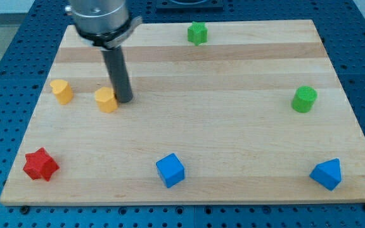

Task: Push the red star slightly towards the top of the board

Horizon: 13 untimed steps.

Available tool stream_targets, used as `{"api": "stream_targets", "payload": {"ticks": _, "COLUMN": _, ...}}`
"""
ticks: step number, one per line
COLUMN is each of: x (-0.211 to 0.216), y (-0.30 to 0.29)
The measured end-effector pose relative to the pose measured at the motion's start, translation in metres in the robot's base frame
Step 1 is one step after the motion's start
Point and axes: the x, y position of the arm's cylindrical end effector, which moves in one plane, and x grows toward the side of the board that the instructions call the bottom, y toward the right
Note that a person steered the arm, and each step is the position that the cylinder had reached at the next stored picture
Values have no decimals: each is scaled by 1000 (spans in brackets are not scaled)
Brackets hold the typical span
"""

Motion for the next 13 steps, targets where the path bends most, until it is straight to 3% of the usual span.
{"api": "stream_targets", "payload": {"ticks": 3, "x": 12, "y": -67}}
{"api": "stream_targets", "payload": {"ticks": 4, "x": 21, "y": -51}}
{"api": "stream_targets", "payload": {"ticks": 5, "x": 56, "y": -29}}
{"api": "stream_targets", "payload": {"ticks": 10, "x": 130, "y": -161}}
{"api": "stream_targets", "payload": {"ticks": 12, "x": 184, "y": -107}}
{"api": "stream_targets", "payload": {"ticks": 13, "x": 170, "y": -112}}
